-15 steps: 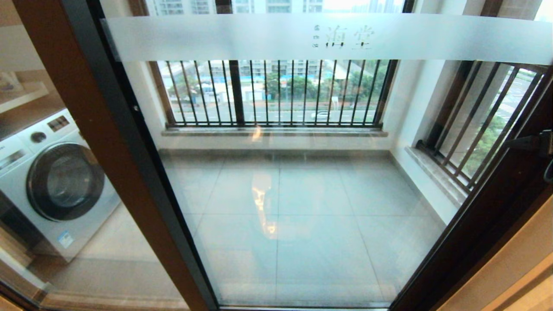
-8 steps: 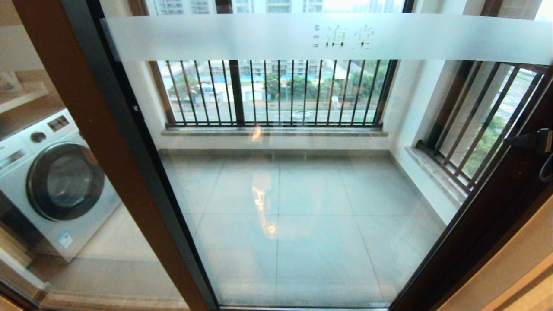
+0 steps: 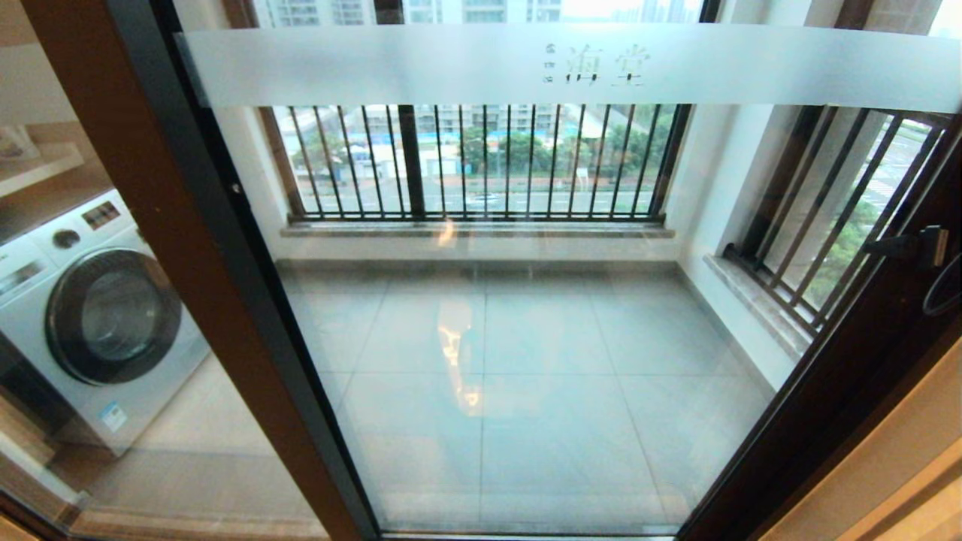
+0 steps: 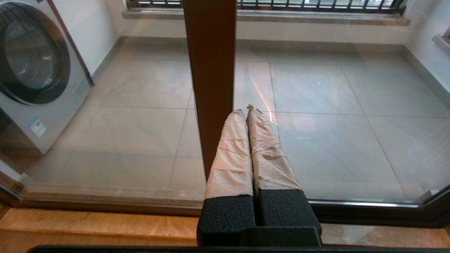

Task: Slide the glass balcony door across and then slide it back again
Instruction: Open the slid door

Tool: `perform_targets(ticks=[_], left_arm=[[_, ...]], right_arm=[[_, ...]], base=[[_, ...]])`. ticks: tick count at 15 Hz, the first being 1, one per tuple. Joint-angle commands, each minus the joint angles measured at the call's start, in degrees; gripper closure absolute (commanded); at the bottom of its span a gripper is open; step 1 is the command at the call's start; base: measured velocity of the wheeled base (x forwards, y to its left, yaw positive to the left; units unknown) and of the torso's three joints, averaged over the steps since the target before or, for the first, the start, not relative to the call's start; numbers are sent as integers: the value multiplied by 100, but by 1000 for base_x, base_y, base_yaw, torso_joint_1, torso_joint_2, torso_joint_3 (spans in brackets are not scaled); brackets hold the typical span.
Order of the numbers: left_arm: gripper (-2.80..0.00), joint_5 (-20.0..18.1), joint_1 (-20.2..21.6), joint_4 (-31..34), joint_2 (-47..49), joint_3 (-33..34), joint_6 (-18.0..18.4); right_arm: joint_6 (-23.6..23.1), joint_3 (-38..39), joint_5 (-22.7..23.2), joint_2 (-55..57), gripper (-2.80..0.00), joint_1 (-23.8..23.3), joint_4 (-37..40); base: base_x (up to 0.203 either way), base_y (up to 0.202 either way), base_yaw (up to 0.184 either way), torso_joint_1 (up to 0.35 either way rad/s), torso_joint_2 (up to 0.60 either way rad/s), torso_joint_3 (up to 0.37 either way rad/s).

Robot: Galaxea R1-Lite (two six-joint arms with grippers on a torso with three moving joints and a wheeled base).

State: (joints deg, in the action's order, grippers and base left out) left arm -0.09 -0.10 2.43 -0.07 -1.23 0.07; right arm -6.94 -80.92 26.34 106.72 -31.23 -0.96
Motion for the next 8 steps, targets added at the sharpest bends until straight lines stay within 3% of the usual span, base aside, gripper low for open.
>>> perform_targets(ticks=[1,8], left_arm=[[0,0,1,4,7,0,1],[0,0,1,4,7,0,1]], right_arm=[[17,15,29,-2,-280,29,-9],[62,137,71,-100,-280,161,-2]], base=[[0,0,0,0,0,0],[0,0,0,0,0,0]])
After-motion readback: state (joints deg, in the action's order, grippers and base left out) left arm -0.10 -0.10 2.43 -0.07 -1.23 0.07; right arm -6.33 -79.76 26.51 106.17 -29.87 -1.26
